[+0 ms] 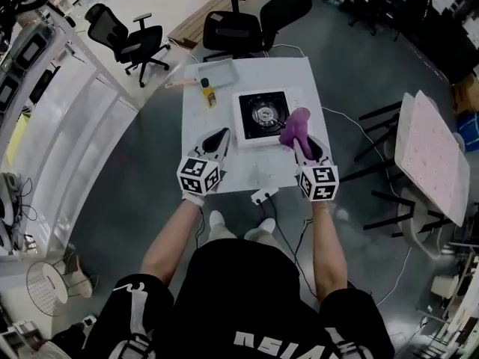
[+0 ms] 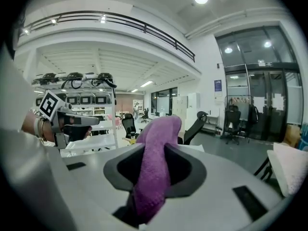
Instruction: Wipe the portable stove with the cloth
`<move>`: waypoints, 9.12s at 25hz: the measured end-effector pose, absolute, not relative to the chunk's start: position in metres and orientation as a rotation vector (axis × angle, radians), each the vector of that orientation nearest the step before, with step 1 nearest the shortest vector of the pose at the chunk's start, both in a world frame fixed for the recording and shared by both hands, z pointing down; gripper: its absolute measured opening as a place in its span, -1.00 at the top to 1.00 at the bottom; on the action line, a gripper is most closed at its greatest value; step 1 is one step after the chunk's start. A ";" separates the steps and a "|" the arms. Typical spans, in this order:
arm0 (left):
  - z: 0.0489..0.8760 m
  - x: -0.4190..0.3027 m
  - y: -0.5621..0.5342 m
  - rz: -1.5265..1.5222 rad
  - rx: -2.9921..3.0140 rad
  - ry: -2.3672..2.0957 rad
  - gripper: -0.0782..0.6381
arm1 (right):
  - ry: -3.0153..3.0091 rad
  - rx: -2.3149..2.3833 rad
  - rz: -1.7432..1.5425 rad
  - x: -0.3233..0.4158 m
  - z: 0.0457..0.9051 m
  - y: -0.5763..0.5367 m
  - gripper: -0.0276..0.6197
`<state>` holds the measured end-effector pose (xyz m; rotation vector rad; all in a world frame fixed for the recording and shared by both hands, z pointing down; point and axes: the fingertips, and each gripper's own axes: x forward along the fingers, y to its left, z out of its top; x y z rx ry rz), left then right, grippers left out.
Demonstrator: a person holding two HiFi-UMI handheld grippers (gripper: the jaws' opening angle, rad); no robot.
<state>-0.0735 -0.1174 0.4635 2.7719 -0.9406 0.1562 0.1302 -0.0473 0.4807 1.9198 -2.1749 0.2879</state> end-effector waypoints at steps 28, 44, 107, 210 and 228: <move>0.454 -0.016 -0.059 0.183 2.782 -0.991 0.77 | -2.188 1.901 0.309 0.207 0.486 -0.003 0.57; 0.467 0.016 -0.140 0.178 2.763 -0.954 0.77 | -2.136 1.876 0.354 0.232 0.508 -0.085 0.57; 0.580 0.091 -0.329 0.367 2.549 -1.009 0.77 | -1.960 1.444 0.759 0.282 0.722 -0.327 0.57; 0.574 -0.127 -0.049 0.186 2.135 -1.717 0.77 | -2.231 0.652 0.517 0.024 0.726 -0.082 0.57; 0.574 -0.177 -0.125 0.243 2.208 -1.610 0.77 | -2.224 0.840 0.601 -0.047 0.713 -0.153 0.57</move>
